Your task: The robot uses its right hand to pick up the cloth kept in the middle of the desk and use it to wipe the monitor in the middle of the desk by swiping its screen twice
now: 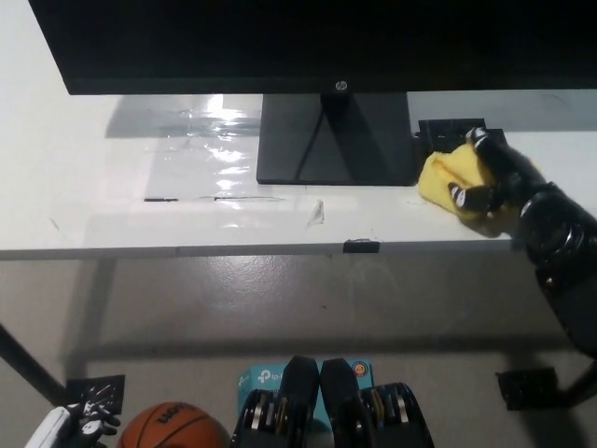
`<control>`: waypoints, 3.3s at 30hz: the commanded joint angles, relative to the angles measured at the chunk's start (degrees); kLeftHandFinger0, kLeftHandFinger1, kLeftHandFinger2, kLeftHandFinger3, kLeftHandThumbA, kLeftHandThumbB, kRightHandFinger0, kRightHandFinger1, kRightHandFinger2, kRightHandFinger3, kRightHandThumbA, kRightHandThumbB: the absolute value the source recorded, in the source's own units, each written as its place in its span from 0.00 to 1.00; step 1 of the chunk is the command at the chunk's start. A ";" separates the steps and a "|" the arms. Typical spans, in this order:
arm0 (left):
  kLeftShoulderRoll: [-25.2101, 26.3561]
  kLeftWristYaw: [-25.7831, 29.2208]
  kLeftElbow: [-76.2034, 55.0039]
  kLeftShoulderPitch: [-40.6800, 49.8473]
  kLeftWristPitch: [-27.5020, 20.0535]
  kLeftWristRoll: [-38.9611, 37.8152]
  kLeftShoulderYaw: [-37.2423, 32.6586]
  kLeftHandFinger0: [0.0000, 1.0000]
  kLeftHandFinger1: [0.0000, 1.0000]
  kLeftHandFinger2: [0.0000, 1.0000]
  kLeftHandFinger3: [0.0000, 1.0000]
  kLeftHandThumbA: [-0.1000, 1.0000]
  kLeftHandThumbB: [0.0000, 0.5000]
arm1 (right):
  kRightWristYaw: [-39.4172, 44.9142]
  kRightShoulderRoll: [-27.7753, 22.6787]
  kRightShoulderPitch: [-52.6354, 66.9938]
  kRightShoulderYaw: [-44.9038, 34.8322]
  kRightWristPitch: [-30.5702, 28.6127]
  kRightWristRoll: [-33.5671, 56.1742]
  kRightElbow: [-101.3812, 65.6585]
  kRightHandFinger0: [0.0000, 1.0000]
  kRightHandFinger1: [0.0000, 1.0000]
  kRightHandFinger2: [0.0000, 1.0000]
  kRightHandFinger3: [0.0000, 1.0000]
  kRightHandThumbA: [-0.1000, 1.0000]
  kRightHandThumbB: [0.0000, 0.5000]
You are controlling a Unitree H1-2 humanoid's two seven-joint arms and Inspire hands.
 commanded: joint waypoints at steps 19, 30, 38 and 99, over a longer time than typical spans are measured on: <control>1.69 -1.40 -1.03 -0.39 -1.02 0.15 0.46 0.53 0.60 0.71 0.78 0.57 0.64 | -26.48 -1.53 3.41 7.53 -9.53 -17.29 4.95 0.00 0.18 0.44 0.11 0.00 0.00; 1.55 -1.47 -0.73 0.37 -2.23 0.85 0.00 0.50 0.57 0.67 0.76 0.56 0.66 | -29.05 4.12 7.71 -6.25 -14.90 -5.82 -2.38 0.00 0.06 0.38 0.12 0.00 0.00; 0.87 -1.31 -0.85 1.68 -2.32 0.79 -0.12 0.51 0.57 0.68 0.78 0.54 0.63 | -33.10 6.57 4.82 -17.21 -19.60 -2.98 -9.15 0.00 0.10 0.48 0.14 0.00 0.01; 0.86 -2.79 -1.98 3.63 -0.92 3.27 -1.38 0.50 0.55 0.70 0.83 0.45 0.61 | -26.98 19.16 -21.80 -0.94 5.29 -18.46 3.10 0.00 0.01 0.35 0.15 0.00 0.22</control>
